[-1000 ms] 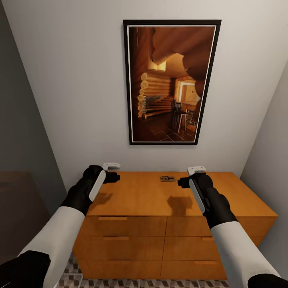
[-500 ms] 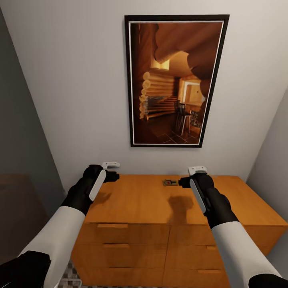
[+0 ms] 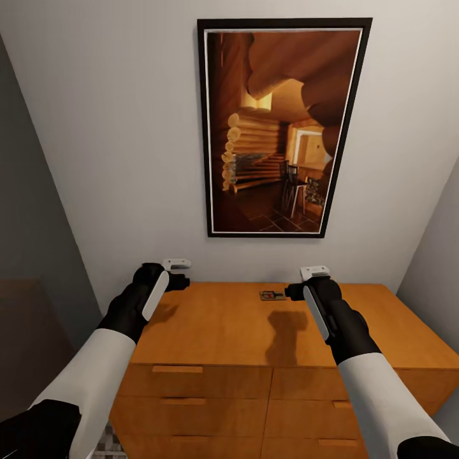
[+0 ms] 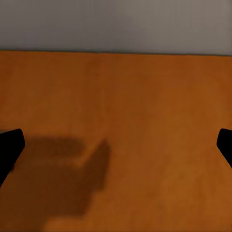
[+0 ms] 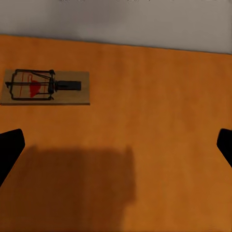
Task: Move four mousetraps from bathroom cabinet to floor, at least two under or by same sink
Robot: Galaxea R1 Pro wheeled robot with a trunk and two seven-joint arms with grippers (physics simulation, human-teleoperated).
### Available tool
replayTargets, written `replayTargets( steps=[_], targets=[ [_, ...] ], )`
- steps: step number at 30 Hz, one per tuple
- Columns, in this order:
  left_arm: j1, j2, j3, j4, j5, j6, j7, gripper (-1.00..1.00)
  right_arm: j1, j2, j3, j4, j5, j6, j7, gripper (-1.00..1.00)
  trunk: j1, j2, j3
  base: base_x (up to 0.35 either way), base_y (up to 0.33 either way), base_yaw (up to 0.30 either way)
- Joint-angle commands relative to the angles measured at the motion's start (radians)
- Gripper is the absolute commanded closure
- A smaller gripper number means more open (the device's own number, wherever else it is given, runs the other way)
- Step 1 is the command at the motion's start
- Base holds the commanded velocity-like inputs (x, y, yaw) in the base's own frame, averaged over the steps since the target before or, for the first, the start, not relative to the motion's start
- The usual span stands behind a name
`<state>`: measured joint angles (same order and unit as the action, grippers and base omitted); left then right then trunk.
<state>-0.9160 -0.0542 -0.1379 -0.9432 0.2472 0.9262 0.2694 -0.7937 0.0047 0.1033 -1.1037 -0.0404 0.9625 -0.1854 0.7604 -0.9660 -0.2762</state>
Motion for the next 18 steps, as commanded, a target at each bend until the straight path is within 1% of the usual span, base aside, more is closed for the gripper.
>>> replayTargets(
  steps=[1, 5, 8, 9, 13, 15, 16, 18],
  targets=[
    [-0.001, 0.0, -0.002, 0.0, 0.01, 0.003, 0.01, -1.0, -0.001, 0.0, 0.002, 0.0, -0.006, 0.002, -0.005, -1.0, 0.0, -0.001, -0.001, 0.002, 0.0, 0.0],
    [-0.001, 0.0, -0.002, 0.002, 0.011, 0.003, 0.01, -1.0, -0.001, -0.003, 0.003, 0.011, -0.008, -0.017, 0.0, -1.0, 0.0, -0.001, -0.001, 0.0, 0.0, 0.0],
    [-0.001, -0.001, -0.002, 0.002, 0.012, 0.003, 0.01, -1.0, -0.001, -0.009, 0.006, 0.045, -0.006, -0.036, 0.012, -1.0, 0.0, -0.001, -0.001, 0.0, 0.0, 0.0],
    [-0.001, -0.001, -0.002, 0.003, 0.012, 0.003, 0.009, -1.0, -0.001, -0.02, 0.009, 0.061, -0.002, -0.047, 0.036, -1.0, 0.0, -0.001, -0.001, 0.0, 0.0, 0.0],
    [0.0, -0.001, -0.002, 0.003, 0.016, 0.003, 0.007, -1.0, -0.008, -0.045, 0.013, 0.062, 0.004, -0.055, 0.104, -1.0, 0.0, -0.001, -0.001, 0.0, 0.0, 0.0],
    [-0.001, -0.001, -0.002, 0.003, 0.018, 0.003, 0.007, -1.0, -0.021, -0.061, 0.014, 0.056, 0.005, -0.054, 0.155, -1.0, 0.0, -0.001, -0.001, 0.0, 0.0, 0.0],
    [-0.001, -0.002, -0.002, 0.003, 0.021, 0.004, 0.006, -1.0, -0.069, -0.113, 0.016, 0.054, 0.005, -0.046, 0.316, -1.0, 0.0, -0.001, -0.001, 0.0, 0.0, 0.0],
    [-0.001, -0.001, -0.002, 0.003, 0.021, 0.004, 0.006, -1.0, -0.081, -0.138, 0.016, 0.055, 0.007, -0.04, 0.381, -1.0, 0.0, -0.001, -0.001, 0.0, 0.0, 0.0]
  ],
)
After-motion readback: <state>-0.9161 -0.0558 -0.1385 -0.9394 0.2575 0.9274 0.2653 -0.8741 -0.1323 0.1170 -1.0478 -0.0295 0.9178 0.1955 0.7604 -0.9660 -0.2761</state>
